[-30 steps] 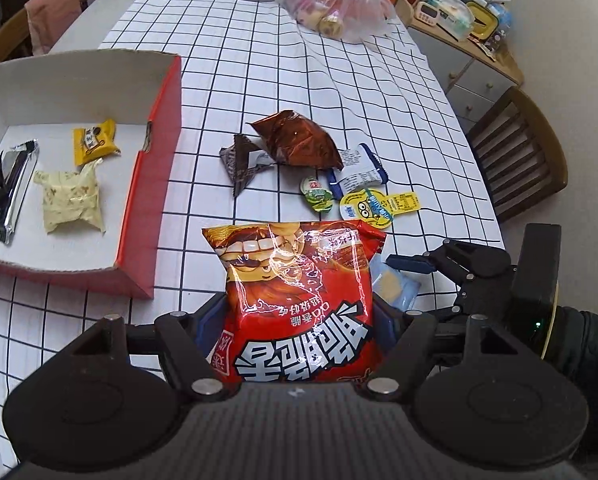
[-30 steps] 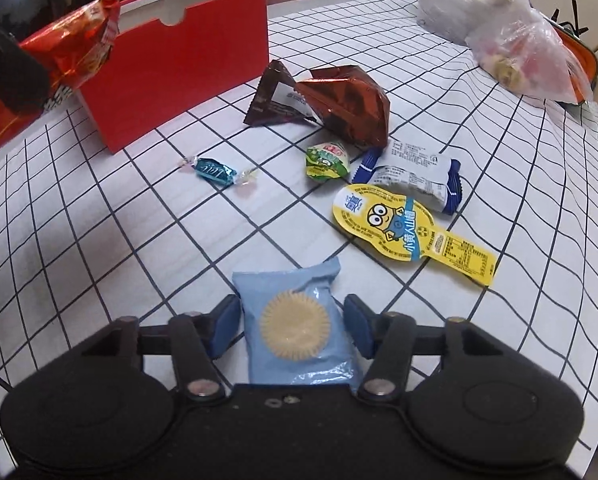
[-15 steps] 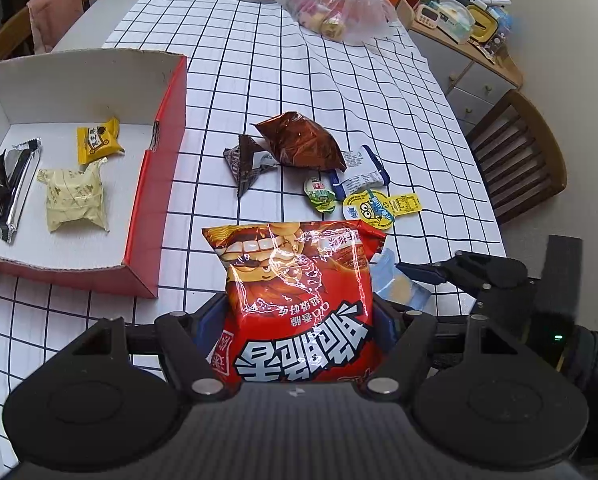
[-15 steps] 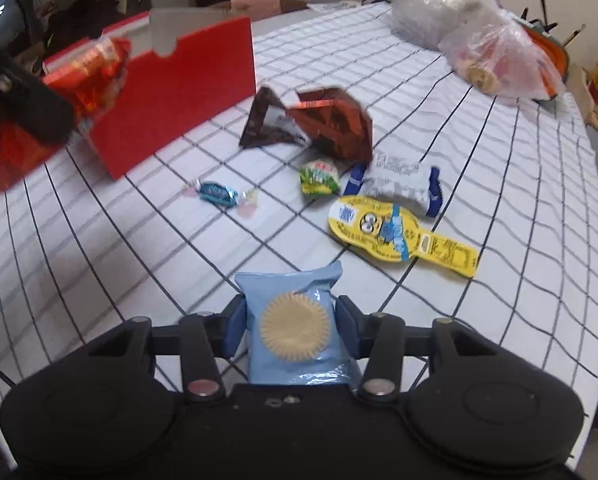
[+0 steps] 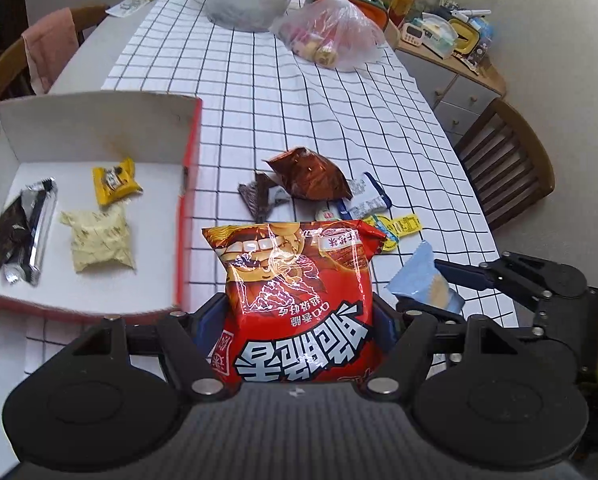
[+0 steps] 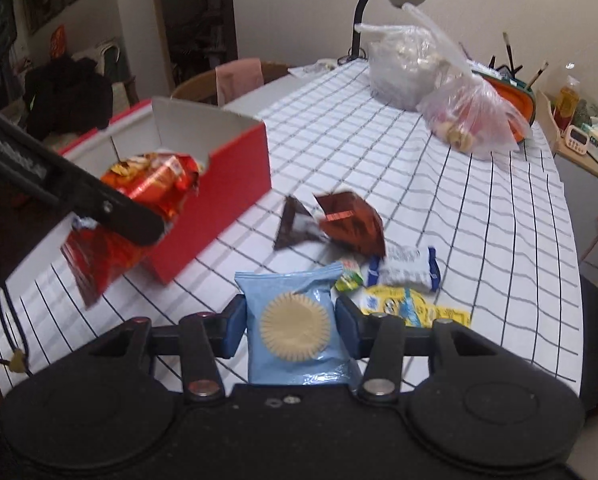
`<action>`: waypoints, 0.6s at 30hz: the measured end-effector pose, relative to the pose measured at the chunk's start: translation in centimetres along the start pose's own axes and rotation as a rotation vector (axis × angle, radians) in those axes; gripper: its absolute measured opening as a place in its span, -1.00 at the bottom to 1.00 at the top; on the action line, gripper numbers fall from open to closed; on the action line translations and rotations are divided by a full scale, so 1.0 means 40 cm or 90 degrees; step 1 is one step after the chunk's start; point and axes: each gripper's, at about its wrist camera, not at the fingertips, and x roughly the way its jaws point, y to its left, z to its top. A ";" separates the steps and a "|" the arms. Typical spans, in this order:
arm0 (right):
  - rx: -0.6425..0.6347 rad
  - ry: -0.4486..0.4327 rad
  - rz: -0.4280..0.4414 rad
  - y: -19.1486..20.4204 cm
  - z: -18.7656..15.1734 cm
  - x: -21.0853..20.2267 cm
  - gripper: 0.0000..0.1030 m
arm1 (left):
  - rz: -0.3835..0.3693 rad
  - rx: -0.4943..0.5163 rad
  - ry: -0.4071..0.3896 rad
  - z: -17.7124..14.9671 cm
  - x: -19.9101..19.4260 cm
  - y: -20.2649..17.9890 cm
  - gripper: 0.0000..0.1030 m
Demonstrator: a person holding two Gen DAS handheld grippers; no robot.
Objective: Organize snacks
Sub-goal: 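Carry the red chip bag and blue cookie packet over the white box with both tools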
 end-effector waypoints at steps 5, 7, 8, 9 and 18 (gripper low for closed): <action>0.018 -0.009 -0.003 0.064 0.058 0.003 -0.10 | 0.013 0.007 -0.015 0.023 -0.040 0.061 0.41; 0.023 -0.012 -0.001 0.092 0.081 0.007 -0.10 | 0.025 0.010 -0.019 0.030 -0.056 0.088 0.41; 0.024 -0.014 -0.001 0.105 0.092 0.011 -0.10 | 0.031 0.011 -0.022 0.035 -0.063 0.101 0.41; 0.024 -0.015 -0.002 0.119 0.103 0.014 -0.10 | 0.035 0.011 -0.025 0.039 -0.071 0.117 0.41; 0.017 -0.038 0.001 0.239 0.206 0.062 -0.10 | 0.072 0.023 -0.062 0.083 -0.142 0.249 0.41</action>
